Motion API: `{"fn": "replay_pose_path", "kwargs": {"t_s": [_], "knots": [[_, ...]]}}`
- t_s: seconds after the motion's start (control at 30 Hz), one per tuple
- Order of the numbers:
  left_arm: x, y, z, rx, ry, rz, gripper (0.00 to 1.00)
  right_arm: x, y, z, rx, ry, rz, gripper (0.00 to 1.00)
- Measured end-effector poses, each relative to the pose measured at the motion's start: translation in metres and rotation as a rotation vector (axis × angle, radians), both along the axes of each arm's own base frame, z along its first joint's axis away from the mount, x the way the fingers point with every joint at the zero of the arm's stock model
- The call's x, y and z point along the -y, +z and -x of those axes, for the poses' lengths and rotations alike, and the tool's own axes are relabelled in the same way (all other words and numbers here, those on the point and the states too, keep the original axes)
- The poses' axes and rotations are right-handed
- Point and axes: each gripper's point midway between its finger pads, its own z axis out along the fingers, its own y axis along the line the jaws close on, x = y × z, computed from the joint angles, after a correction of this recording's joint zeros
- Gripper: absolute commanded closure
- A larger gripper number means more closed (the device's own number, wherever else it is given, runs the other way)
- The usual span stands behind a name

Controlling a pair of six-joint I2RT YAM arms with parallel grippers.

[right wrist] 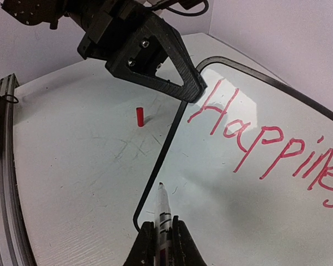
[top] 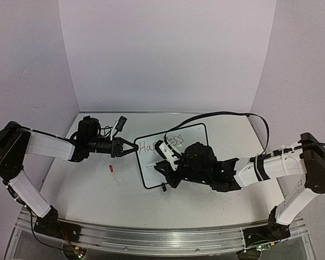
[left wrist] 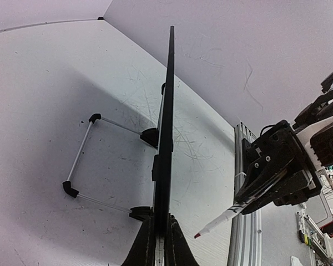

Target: Write a sentence on the whiteboard

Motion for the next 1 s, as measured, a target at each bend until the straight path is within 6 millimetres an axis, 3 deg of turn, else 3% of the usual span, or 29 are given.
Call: {"fn": "replay_pose_path", "kwargs": {"t_s": [0.17, 1.0], "knots": [[0.0, 0.0, 0.0, -0.004, 0.0, -0.002, 1.0, 0.001, -0.014, -0.008, -0.008, -0.042, 0.03, 1.0], [0.0, -0.001, 0.0, -0.008, 0.0, -0.005, 1.0, 0.014, -0.008, -0.031, 0.019, -0.214, 0.002, 1.0]]}}
